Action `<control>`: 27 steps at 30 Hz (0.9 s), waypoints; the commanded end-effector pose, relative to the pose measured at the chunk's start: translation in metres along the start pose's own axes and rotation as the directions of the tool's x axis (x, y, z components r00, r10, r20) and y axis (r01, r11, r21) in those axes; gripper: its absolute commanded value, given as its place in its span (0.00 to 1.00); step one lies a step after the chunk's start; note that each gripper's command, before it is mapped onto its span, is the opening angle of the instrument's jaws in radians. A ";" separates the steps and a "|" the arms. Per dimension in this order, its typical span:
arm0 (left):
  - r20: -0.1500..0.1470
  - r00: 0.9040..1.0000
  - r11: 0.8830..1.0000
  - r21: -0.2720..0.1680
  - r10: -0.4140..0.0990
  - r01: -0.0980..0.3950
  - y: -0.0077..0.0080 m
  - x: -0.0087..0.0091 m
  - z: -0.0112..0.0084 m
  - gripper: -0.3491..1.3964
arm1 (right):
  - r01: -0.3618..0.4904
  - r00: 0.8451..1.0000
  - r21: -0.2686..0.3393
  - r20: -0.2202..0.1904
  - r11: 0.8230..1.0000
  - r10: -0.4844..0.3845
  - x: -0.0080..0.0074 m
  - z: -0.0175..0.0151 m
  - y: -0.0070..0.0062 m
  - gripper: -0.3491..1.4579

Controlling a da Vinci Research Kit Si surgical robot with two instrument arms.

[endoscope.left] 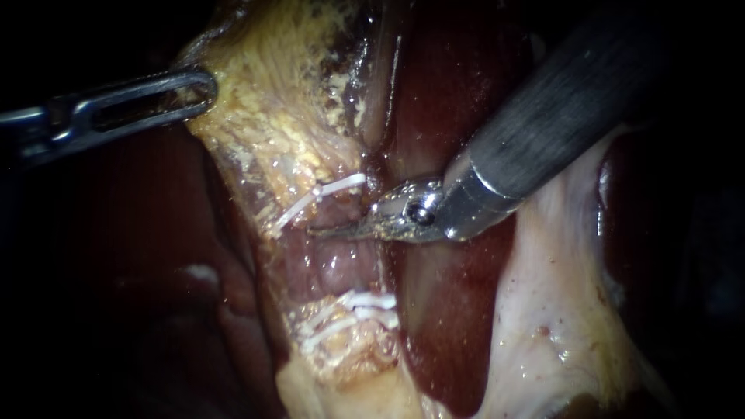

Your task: Go back from the cut right tube

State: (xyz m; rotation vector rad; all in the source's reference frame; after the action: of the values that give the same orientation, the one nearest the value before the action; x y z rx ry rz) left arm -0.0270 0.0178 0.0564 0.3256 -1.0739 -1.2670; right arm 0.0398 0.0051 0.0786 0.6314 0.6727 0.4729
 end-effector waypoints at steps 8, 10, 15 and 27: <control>0.000 1.000 1.000 0.000 0.000 0.000 0.0000 0.0000 -0.0001 0.00 | 0.002 1.000 0.002 0.000 1.000 -0.002 -0.0001 -0.0003 -0.0005 0.06; 0.000 1.000 1.000 0.000 0.000 0.000 0.0000 0.0000 -0.0001 0.00 | 0.002 1.000 0.002 0.000 1.000 -0.002 -0.0001 -0.0003 -0.0005 0.18; 0.000 1.000 1.000 0.000 0.000 0.000 0.0000 0.0000 -0.0001 0.00 | 0.003 0.999 0.016 -0.048 1.000 -0.002 -0.0001 -0.0003 -0.0005 0.47; 0.000 1.000 1.000 0.001 0.000 0.000 0.0000 0.0000 -0.0001 0.00 | 0.004 0.999 0.018 -0.051 1.000 -0.003 -0.0003 -0.0006 -0.0006 0.52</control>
State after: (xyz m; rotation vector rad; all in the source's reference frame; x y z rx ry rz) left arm -0.0269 0.0178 0.0564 0.3259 -1.0742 -1.2664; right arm 0.0393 0.0046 0.0780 0.6374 0.7264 0.4815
